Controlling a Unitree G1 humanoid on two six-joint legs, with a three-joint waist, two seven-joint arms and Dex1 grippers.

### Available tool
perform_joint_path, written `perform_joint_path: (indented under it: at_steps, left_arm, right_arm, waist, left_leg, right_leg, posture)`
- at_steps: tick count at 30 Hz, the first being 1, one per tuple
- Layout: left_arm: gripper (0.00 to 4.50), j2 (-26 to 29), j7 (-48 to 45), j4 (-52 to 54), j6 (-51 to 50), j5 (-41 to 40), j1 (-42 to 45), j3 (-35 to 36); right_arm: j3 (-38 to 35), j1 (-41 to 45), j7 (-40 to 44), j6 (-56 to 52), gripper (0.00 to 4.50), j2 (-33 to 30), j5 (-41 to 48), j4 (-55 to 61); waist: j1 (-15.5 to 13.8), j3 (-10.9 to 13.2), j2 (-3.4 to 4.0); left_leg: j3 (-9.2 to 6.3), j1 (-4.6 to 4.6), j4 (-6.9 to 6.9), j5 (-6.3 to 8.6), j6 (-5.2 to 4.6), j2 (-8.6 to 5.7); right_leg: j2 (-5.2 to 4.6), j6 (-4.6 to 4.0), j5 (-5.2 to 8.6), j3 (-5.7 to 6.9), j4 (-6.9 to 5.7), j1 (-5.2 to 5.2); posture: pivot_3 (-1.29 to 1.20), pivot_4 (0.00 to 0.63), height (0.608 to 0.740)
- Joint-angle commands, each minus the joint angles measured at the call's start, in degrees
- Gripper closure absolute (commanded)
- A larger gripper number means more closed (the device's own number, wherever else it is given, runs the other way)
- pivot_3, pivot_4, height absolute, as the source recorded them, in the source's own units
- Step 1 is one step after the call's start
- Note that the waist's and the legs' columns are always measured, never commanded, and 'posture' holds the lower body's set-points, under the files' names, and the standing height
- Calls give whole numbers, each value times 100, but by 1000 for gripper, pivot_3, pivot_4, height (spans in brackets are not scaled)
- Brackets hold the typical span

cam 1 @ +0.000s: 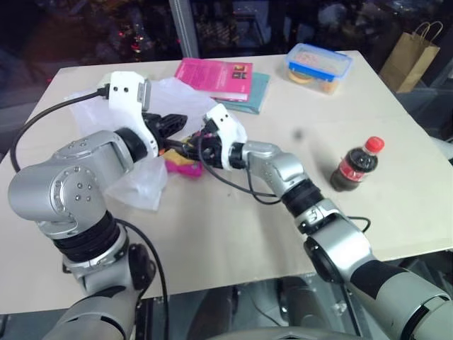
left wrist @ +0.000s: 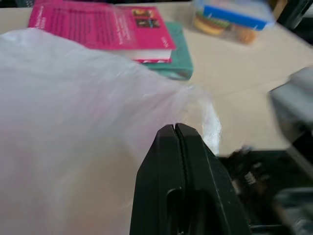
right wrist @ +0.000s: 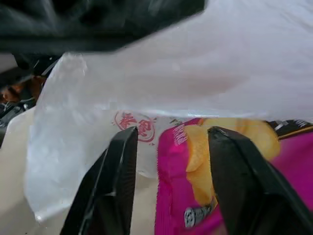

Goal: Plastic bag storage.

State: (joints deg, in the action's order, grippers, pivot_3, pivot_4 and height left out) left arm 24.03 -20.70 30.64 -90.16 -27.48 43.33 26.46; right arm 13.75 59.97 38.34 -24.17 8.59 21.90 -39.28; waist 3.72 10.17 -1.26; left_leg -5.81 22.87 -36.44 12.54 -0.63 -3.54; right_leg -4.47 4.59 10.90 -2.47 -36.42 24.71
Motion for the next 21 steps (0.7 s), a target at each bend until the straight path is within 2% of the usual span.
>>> perform_joint_path:
  at_steps: [1,2,5,6,7,8,9,11,13,15,17,21]
  left_arm:
    - [4500,-223,-54,259,-213,-269,289,161]
    - [4500,-163,-18,276,-147,-242,257,73]
    - [4500,1148,-179,217,1656,573,-647,-1004]
    - [4007,1280,-144,176,1942,677,-803,-1080]
    - [3907,1316,-114,128,2106,688,-892,-1070]
    - [3487,1405,-105,127,2344,762,-1013,-1138]
    - [2934,1557,-144,263,2769,943,-1233,-1304]
    - [1988,1624,-143,469,3201,1070,-1510,-1388]
    - [1086,1780,-145,701,3622,1271,-1842,-1480]
    - [1086,2224,-173,888,4161,1788,-2412,-1778]
    - [1086,2427,-139,855,4370,2047,-2782,-1901]
    - [1086,2592,-76,374,4707,2527,-2822,-2283]
  right_arm:
    - [104,-661,201,-319,2154,380,170,980]
    - [154,-825,237,-424,2154,220,170,1270]
    - [223,-1357,418,-778,2154,-488,169,2341]
    - [184,-1477,448,-884,1822,-624,203,2619]
    - [158,-1551,444,-966,1595,-680,229,2798]
    - [228,-1657,499,-983,1305,-841,171,3040]
    - [281,-1822,520,-933,719,-1070,62,3354]
    - [327,-2084,503,-808,0,-1396,-106,3828]
    - [277,-2420,567,-621,0,-1793,-200,4396]
    - [77,-2885,698,-435,0,-2354,-234,5188]
    - [-65,-3207,764,-378,0,-2787,-199,5778]
    - [-450,-3593,625,-608,0,-3303,-30,6542]
  waist:
    - [-7,-1,-2]
    - [-1,-2,-2]
    - [74,-1,-1]
    - [78,0,0]
    - [37,0,1]
    - [5,0,0]
    - [-18,0,-1]
    - [-38,-1,-1]
    - [-66,-1,-2]
    - [-120,-1,-2]
    - [-143,1,1]
    - [-152,2,-1]
  left_leg:
    - [-1,0,0,0,0,0]
    - [-3,0,0,0,0,2]
    - [13,-2,3,2,6,4]
    - [25,-2,5,3,7,4]
    - [36,-2,8,3,7,5]
    - [36,0,8,4,7,6]
    - [32,2,5,4,6,8]
    - [29,0,4,12,-7,10]
    - [28,-1,4,13,-9,12]
    - [31,0,4,14,-10,12]
    - [37,1,5,17,-15,11]
    - [41,-2,-1,18,-19,21]
  right_leg:
    - [0,0,0,0,-1,0]
    - [0,-1,0,2,1,-1]
    - [2,-2,1,-9,-3,8]
    - [3,-8,4,-21,-13,20]
    - [1,-18,11,-35,-32,34]
    - [0,-20,12,-35,-35,38]
    - [2,-19,11,-28,-35,37]
    - [1,-19,11,-23,-35,34]
    - [1,-19,11,-20,-34,31]
    - [-1,-19,12,-20,-28,27]
    - [-4,-20,12,-23,-19,26]
    - [5,-17,14,-18,-16,18]
  posture:
    - [0,150,740]
    - [0,150,740]
    - [0,150,740]
    - [0,150,740]
    - [0,150,740]
    - [0,150,740]
    - [0,150,740]
    - [0,150,740]
    - [0,150,740]
    - [0,150,740]
    - [0,150,740]
    - [0,150,740]
